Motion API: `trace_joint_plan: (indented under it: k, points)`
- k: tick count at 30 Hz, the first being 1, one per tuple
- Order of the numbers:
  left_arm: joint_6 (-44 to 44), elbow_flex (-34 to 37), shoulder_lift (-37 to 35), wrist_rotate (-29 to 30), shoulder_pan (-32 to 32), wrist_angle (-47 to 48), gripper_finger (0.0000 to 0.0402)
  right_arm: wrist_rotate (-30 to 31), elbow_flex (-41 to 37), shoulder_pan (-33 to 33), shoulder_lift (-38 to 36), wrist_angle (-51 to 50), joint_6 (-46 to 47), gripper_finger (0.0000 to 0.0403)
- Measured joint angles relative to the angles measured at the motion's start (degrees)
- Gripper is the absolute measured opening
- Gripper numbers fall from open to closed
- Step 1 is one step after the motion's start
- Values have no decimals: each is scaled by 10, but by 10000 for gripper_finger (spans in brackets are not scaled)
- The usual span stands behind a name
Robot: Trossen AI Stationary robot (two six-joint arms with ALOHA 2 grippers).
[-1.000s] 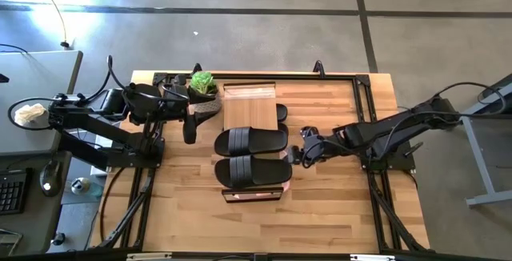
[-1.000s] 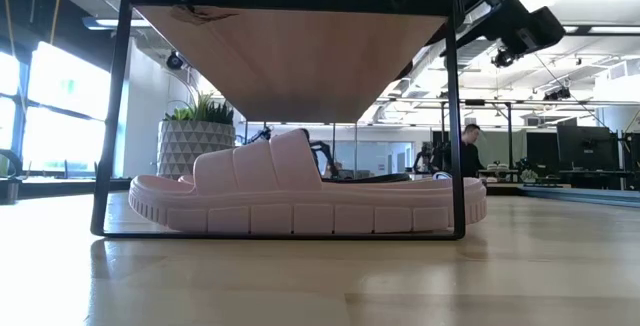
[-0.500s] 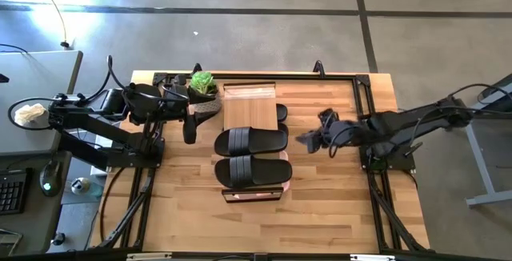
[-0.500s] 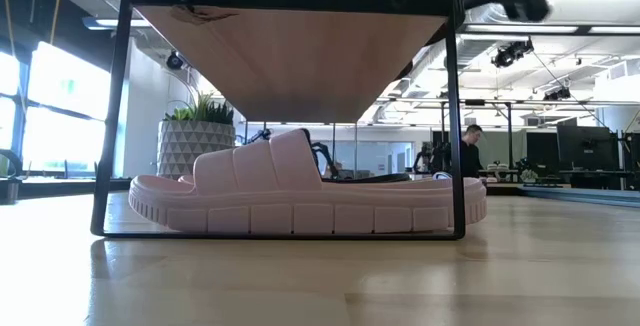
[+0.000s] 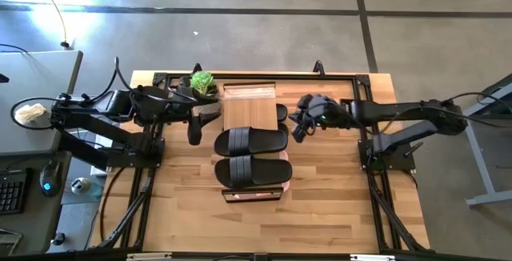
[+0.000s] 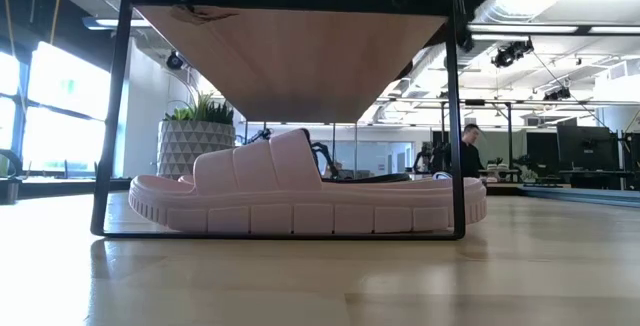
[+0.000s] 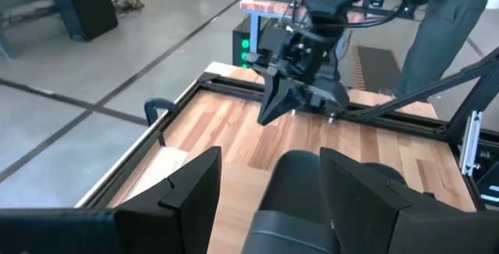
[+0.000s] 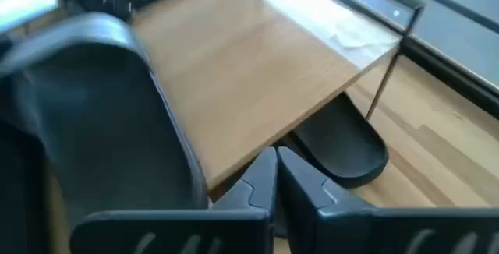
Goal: Pick and place slides into the shelf
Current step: Put the black slide on the shelf
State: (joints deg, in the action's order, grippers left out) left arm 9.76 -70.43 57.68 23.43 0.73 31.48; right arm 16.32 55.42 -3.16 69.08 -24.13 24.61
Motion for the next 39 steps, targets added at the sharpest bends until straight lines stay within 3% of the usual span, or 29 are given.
trace_joint_plan:
  k: [10, 30, 33, 39]
  points:
    - [25, 0, 15, 3, 0, 1, 200, -133, 0, -33, 63, 37, -46, 0]
    - [27, 0, 30, 2, 0, 11, 200, -127, 0, 8, 69, 11, 24, 0]
    - [50, 0, 30, 8, 0, 57, 200, -120, 0, 8, 64, 8, 25, 0]
    - [153, 0, 35, 33, 0, 252, 200, -90, 0, 8, 33, 8, 29, 0]
